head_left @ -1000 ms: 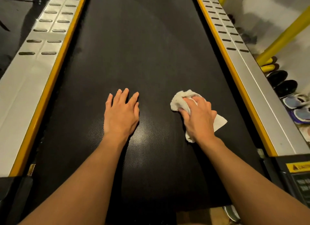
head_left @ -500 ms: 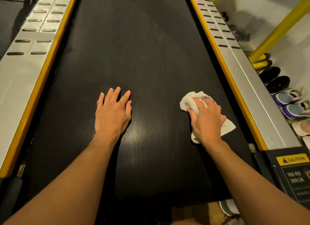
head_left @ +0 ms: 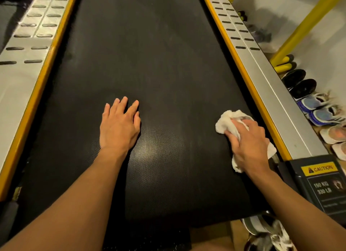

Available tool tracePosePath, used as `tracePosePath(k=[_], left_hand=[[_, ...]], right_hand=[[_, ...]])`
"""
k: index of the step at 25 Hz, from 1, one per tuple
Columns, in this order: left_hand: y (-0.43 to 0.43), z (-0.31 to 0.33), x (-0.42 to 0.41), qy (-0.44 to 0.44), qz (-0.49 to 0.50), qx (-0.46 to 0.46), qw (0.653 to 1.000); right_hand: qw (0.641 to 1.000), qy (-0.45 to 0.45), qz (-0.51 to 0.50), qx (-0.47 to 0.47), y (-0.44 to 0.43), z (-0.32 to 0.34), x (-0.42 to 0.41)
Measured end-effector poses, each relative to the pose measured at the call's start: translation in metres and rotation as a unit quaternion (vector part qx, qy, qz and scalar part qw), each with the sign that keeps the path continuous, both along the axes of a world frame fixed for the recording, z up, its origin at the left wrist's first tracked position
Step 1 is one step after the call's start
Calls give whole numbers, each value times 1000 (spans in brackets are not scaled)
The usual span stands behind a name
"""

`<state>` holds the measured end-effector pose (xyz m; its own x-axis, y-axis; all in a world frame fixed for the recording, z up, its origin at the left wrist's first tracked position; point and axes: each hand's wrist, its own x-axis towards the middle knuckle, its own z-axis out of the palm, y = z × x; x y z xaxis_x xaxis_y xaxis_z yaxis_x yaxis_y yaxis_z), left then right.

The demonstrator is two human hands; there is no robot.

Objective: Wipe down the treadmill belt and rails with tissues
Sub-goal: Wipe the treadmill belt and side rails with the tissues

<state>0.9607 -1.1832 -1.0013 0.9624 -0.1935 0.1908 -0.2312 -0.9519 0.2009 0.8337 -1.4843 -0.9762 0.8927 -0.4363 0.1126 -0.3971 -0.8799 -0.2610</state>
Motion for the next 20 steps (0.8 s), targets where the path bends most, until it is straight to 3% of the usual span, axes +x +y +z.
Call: tracePosePath(k=[2, 8, 13, 17, 20], left_hand=[[1, 1, 0, 4, 0, -6, 1000], [-1, 2, 0, 5, -1, 2, 1000], [-32, 11, -32, 19, 32, -88, 995], [-65, 21, -98, 63, 15, -167, 984], [-65, 23, -144, 99, 20, -134, 986]], right_hand=[[1000, 14, 4, -14, -13, 0, -18], [990, 10, -135, -29, -9, -6, 28], [998, -21, 14, -50, -29, -6, -26], [997, 19, -51, -57, -18, 2, -48], [997, 41, -57, -34, 11, 10, -63]])
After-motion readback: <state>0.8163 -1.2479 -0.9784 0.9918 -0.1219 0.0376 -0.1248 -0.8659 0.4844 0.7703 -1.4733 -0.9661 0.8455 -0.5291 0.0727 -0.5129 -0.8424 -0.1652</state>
